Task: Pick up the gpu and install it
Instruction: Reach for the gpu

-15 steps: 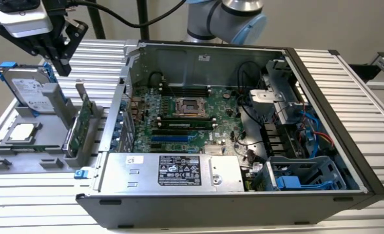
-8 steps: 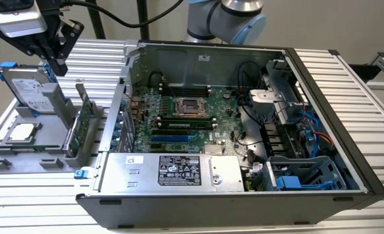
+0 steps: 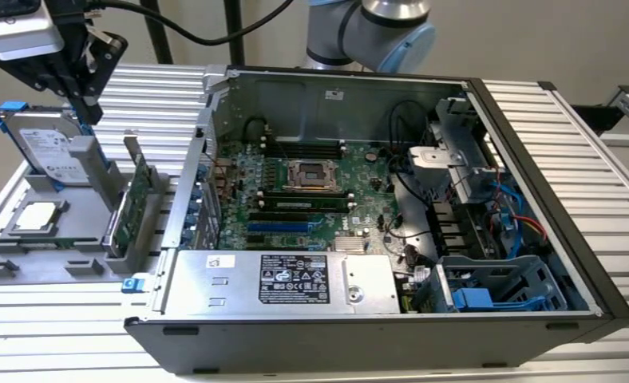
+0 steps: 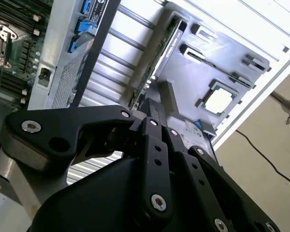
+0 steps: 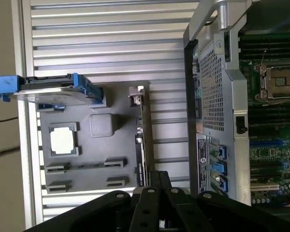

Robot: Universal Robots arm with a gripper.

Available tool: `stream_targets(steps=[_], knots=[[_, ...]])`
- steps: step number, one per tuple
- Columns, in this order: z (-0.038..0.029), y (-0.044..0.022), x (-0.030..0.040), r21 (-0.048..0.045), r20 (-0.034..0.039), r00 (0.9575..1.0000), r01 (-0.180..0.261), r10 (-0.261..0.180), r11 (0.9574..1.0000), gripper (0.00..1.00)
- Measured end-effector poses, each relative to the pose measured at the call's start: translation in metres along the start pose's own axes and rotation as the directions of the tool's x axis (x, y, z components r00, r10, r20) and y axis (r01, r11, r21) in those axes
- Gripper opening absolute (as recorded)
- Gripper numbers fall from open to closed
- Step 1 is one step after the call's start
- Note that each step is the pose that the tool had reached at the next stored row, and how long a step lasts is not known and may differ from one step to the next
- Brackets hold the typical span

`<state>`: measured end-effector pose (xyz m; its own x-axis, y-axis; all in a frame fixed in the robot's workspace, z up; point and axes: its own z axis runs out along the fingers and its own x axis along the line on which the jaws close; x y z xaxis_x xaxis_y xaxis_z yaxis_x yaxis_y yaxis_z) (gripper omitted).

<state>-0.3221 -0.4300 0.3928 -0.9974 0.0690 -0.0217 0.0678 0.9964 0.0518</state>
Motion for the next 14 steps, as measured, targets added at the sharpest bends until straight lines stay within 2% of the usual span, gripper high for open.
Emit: stream_targets(steps=[14], knots=[[-0.0002,-0.0006,0.0092,0.0000,0.0001,1.0000,0.000,0.000,1.0000,0.00]])
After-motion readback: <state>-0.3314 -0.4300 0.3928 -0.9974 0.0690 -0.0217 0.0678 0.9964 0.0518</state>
